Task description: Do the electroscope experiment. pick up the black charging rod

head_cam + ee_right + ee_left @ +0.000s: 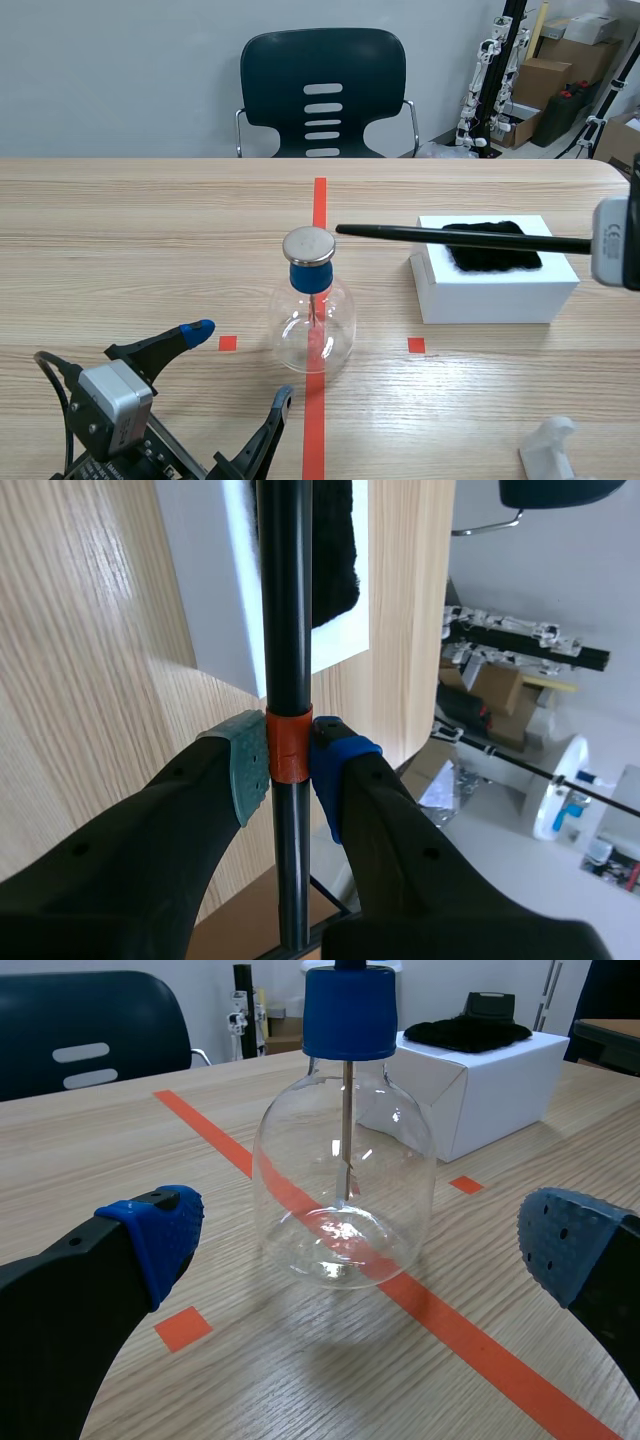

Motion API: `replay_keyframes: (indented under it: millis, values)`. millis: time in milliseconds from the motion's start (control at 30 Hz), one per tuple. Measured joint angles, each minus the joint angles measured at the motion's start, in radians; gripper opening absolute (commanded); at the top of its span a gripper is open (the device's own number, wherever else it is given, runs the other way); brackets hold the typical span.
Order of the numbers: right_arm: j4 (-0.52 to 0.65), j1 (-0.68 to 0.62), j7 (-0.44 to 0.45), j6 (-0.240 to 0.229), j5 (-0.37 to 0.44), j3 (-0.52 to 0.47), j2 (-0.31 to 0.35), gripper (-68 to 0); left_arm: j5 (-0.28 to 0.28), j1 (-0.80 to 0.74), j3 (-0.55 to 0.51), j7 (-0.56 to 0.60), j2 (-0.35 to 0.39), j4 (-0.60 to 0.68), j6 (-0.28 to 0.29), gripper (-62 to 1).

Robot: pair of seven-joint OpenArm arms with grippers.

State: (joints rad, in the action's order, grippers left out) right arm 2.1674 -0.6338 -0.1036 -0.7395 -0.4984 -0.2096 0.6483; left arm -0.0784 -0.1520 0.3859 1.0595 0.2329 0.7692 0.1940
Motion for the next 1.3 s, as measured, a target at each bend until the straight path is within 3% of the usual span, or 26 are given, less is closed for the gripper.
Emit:
replay_keyframes:
  millis: [300,533,800,1000,1300]
  values:
    - [0.083,-0.222,0.206,0.0,-0.32,-0.031,-0.162,-65.8,0.0,0.0,0.0,0.0,0.0,0.0,0.0,1.4]
    - [0.133,-0.315,0.266,0.0,-0.417,-0.031,-0.217,-65.8,0.0,0.0,0.0,0.0,0.0,0.0,0.0,1.4]
    - [0.19,-0.403,0.467,0.0,-0.55,-0.115,-0.329,-65.8,0.0,0.0,0.0,0.0,0.0,0.0,0.0,1.4]
    - [0.19,-0.442,0.513,0.016,-0.562,-0.145,-0.393,-65.8,0.0,0.0,0.0,0.0,0.0,0.0,0.0,1.4]
    - [0.189,-0.439,0.514,0.028,-0.575,-0.145,-0.393,-65.8,0.0,0.0,0.0,0.0,0.0,0.0,0.0,1.4]
